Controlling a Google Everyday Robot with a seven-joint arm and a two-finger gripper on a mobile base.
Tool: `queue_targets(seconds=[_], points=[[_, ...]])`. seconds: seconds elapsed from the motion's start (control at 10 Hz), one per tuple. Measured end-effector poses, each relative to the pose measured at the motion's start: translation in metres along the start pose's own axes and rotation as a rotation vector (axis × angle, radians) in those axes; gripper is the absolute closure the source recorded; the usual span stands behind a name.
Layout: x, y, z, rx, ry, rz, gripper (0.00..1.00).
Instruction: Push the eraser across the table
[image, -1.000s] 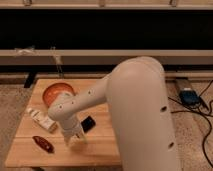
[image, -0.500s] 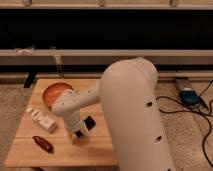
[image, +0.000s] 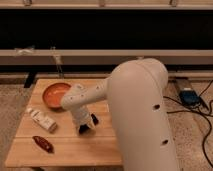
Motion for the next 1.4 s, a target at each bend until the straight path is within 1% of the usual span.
queue_targets(seconds=[0.3, 0.5, 0.9, 1.1, 1.4], points=[[-0.023, -0.017, -0.004, -0.005, -0.034, 0.046, 0.35], [-0.034, -0.018, -0.001, -0.013, -0.042, 0.050, 0.35], [-0.061, -0.031, 0.004, -0.027, -0.063, 0.076, 0.35], [-0.075, -0.037, 0.002, -0.036, -0.085, 0.084, 0.35], [-0.095, -0.038, -0.004, -0.050, -0.123, 0.083, 0.35]])
